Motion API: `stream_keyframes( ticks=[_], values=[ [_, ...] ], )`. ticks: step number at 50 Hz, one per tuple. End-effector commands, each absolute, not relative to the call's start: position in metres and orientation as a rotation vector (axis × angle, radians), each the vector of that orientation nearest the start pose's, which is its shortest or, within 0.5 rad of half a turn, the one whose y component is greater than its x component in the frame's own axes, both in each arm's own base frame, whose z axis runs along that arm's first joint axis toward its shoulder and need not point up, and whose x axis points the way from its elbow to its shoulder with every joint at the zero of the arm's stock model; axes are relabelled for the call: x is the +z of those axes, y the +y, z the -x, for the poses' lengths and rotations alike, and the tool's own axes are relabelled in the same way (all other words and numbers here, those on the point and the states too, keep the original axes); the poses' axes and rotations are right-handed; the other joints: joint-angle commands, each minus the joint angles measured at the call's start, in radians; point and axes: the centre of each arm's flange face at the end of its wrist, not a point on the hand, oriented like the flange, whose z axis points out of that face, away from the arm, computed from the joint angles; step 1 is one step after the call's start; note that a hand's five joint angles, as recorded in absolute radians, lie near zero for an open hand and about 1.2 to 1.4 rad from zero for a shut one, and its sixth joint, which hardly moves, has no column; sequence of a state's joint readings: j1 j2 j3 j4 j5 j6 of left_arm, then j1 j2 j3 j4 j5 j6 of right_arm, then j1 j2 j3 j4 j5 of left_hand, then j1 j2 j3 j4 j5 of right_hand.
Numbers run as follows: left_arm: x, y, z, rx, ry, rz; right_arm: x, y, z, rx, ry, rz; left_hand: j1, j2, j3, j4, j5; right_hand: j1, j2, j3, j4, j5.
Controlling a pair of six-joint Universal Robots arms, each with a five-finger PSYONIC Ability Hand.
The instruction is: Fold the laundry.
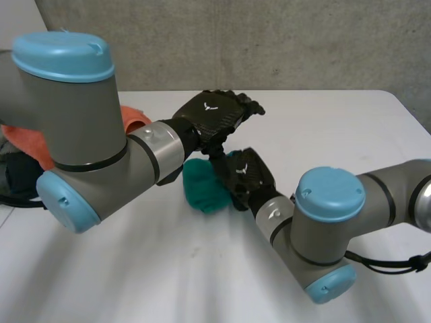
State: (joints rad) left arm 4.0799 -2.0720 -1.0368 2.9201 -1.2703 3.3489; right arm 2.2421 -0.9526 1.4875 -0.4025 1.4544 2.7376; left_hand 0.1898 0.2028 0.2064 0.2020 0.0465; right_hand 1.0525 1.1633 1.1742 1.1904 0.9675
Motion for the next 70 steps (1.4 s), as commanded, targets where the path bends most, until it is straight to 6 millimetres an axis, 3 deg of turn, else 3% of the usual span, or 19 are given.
stream_keyframes(
  ticks=[1, 8, 10, 11, 20, 27, 33, 40, 48, 50, 51, 52, 57, 61, 65, 66, 69, 70],
  values=[
    [0.285, -0.219, 0.363, -2.287, 2.391, -1.504, 0.146, -0.228, -0.359, -1.793, 1.891, 1.252, -0.015, -0.028, -0.032, -0.027, -0.047, 0.344, 0.233, 0.222, 0.206, 0.254],
    [0.283, -0.223, 0.359, -2.278, 2.400, -1.477, 0.154, -0.234, -0.353, -1.790, 1.927, 1.220, -0.015, -0.028, -0.032, -0.027, -0.047, 0.344, 0.233, 0.222, 0.206, 0.254],
    [0.284, -0.224, 0.358, -2.278, 2.401, -1.473, 0.152, -0.236, -0.352, -1.789, 1.942, 1.215, -0.015, -0.028, -0.032, -0.027, -0.047, 0.093, -0.018, -0.029, -0.045, 0.003],
    [0.284, -0.224, 0.357, -2.278, 2.401, -1.470, 0.148, -0.239, -0.350, -1.786, 1.962, 1.218, -0.015, -0.028, -0.032, -0.027, -0.047, -0.226, -0.337, -0.348, -0.364, -0.315],
    [0.288, -0.225, 0.352, -2.290, 2.392, -1.451, 0.142, -0.250, -0.330, -1.747, 2.088, 1.175, -0.015, -0.028, -0.032, -0.027, -0.047, -0.364, -0.475, -0.486, -0.502, -0.454],
    [0.287, -0.229, 0.349, -2.287, 2.398, -1.435, 0.147, -0.270, -0.304, -1.675, 2.167, 0.786, -0.015, -0.028, -0.032, -0.027, -0.047, -0.478, -0.589, -0.600, -0.616, -0.568],
    [0.284, -0.231, 0.347, -2.273, 2.409, -1.428, 0.142, -0.272, -0.297, -1.485, 2.191, 0.626, -0.015, -0.028, -0.032, -0.027, -0.047, -0.576, -0.686, -0.697, -0.713, -0.665],
    [0.282, -0.231, 0.346, -2.261, 2.418, -1.425, 0.124, -0.277, -0.303, -1.395, 2.206, 0.652, -0.015, -0.028, -0.032, -0.027, -0.047, -0.564, -0.675, -0.686, -0.702, -0.653],
    [0.282, -0.232, 0.341, -2.258, 2.421, -1.408, 0.113, -0.279, -0.308, -1.339, 2.247, 0.695, -0.015, -0.028, -0.032, -0.027, -0.047, -0.350, -0.461, -0.472, -0.488, -0.439],
    [0.283, -0.233, 0.340, -2.260, 2.420, -1.408, 0.111, -0.280, -0.308, -1.330, 2.257, 0.706, -0.015, -0.028, -0.032, -0.027, -0.047, -0.142, -0.253, -0.264, -0.280, -0.232],
    [0.284, -0.233, 0.340, -2.265, 2.417, -1.406, 0.111, -0.283, -0.307, -1.346, 2.263, 0.710, -0.015, -0.028, -0.032, -0.027, -0.047, 0.339, 0.228, 0.217, 0.201, 0.249],
    [0.284, -0.233, 0.339, -2.267, 2.417, -1.404, 0.113, -0.286, -0.306, -1.361, 2.264, 0.713, -0.015, -0.028, -0.032, -0.027, -0.047, 0.344, 0.233, 0.222, 0.206, 0.254],
    [0.288, -0.235, 0.338, -2.292, 2.407, -1.388, 0.116, -0.313, -0.300, -1.537, 2.284, 0.739, -0.015, -0.028, -0.032, -0.027, -0.047, 0.344, 0.233, 0.222, 0.206, 0.254],
    [0.291, -0.236, 0.337, -2.312, 2.405, -1.371, 0.127, -0.348, -0.290, -1.774, 2.258, 0.676, -0.015, -0.028, -0.032, -0.027, -0.047, 0.344, 0.233, 0.222, 0.206, 0.254],
    [0.294, -0.237, 0.337, -2.335, 2.399, -1.354, 0.145, -0.391, -0.276, -2.021, 2.161, 0.553, -0.015, -0.028, -0.032, -0.027, -0.047, 0.344, 0.233, 0.222, 0.206, 0.254],
    [0.295, -0.238, 0.337, -2.348, 2.392, -1.350, 0.150, -0.409, -0.270, -2.098, 2.124, 0.503, -0.015, -0.028, -0.032, -0.027, -0.047, 0.344, 0.233, 0.222, 0.206, 0.254],
    [0.297, -0.239, 0.337, -2.367, 2.383, -1.343, 0.151, -0.438, -0.257, -2.185, 2.119, 0.425, -0.015, -0.028, -0.032, -0.027, -0.047, 0.344, 0.233, 0.222, 0.206, 0.254],
    [0.298, -0.239, 0.337, -2.373, 2.377, -1.339, 0.151, -0.457, -0.246, -2.236, 2.138, 0.369, -0.015, -0.028, -0.032, -0.027, -0.047, 0.344, 0.233, 0.222, 0.206, 0.254]
  ],
)
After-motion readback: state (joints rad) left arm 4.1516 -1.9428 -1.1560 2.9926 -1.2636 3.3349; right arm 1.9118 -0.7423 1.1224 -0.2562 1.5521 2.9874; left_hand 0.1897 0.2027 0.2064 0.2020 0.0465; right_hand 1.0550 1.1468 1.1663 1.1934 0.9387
